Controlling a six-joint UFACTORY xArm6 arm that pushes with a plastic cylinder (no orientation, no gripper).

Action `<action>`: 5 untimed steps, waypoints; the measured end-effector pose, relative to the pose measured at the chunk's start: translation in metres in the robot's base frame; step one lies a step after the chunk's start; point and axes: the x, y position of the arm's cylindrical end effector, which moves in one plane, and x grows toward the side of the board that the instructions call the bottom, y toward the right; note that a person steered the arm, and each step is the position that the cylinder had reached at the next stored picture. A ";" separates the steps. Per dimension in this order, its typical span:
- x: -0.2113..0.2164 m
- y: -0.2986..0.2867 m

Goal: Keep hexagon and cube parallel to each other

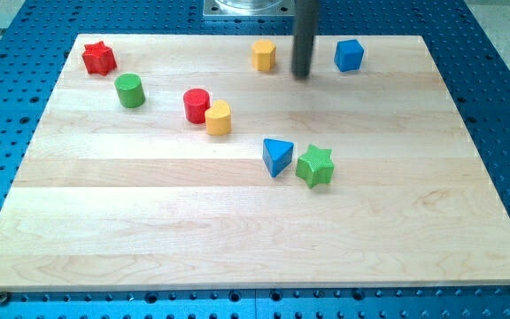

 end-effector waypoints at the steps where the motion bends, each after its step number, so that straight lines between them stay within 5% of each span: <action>1: -0.008 0.039; 5: -0.014 0.062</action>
